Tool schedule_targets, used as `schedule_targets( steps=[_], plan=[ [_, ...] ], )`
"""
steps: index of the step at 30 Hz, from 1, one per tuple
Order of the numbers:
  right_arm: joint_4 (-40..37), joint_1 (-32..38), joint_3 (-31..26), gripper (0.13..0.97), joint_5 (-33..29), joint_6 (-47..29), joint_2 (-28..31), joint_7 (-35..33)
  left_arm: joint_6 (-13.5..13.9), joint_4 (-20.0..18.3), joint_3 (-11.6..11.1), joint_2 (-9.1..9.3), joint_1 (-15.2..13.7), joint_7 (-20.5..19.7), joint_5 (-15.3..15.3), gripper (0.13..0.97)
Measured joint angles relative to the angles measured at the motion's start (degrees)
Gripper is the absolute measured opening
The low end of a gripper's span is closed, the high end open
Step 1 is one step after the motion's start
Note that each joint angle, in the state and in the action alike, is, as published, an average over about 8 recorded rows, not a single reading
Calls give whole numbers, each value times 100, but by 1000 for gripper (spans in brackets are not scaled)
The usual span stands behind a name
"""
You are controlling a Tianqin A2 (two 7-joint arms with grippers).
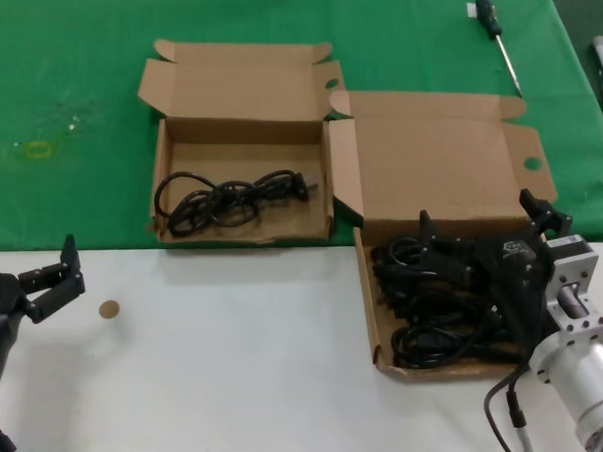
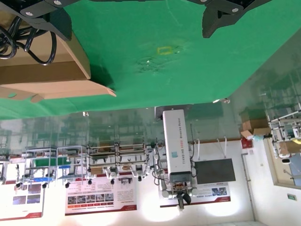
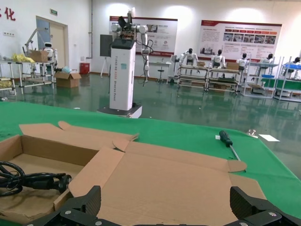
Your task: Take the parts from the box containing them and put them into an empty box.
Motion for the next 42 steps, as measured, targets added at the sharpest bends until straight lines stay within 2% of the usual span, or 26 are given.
schedule_targets(
  steps=[42],
  plan=[
    [0, 0, 0, 966, 0, 0, 0, 0, 0, 0, 0, 0, 0, 0, 0, 966]
  ],
)
